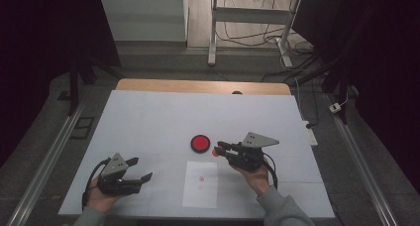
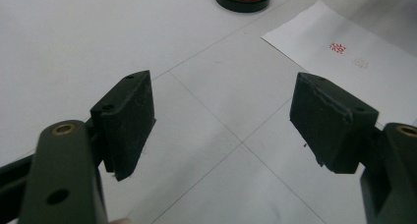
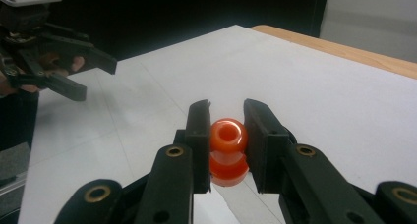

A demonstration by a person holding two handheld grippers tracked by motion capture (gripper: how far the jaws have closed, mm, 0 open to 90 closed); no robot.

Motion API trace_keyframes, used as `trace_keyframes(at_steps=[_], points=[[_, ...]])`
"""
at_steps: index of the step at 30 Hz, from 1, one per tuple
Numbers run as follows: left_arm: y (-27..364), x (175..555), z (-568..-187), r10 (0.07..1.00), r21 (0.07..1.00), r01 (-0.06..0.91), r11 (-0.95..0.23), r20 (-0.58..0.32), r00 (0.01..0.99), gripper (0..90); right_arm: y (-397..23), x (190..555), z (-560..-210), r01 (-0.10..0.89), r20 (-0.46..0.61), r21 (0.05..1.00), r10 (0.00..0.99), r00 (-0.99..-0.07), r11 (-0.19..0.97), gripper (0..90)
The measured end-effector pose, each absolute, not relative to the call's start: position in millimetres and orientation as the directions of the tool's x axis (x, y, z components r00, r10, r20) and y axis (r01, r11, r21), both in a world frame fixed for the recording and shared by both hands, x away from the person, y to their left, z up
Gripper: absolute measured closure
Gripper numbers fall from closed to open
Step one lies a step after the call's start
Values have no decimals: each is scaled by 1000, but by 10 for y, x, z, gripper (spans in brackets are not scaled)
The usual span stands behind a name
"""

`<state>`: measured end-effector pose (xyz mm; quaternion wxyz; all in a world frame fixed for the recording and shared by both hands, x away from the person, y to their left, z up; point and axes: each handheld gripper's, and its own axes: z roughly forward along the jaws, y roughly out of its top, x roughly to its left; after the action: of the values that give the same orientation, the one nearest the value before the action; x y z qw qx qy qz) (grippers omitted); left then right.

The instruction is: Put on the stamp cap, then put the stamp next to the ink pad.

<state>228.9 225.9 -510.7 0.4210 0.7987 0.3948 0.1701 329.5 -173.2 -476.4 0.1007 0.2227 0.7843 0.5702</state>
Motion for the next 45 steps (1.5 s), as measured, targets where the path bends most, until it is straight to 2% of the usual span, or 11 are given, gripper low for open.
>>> trace_keyframes(at_steps=[19,33,45], points=[[2235,2306,-5130,770,800,490,-346,-57,636,250,-1644,3599,-4933,259,45,909,543,-839,326,723],[2241,2318,-5141,773,796,498,-343,-62,632,250,-1592,3798,-5051,312,64,886,577,-814,343,722],[2242,2320,-5141,773,796,498,-343,-63,632,249,-1545,3862,-5196,353,59,845,587,-808,402,719]])
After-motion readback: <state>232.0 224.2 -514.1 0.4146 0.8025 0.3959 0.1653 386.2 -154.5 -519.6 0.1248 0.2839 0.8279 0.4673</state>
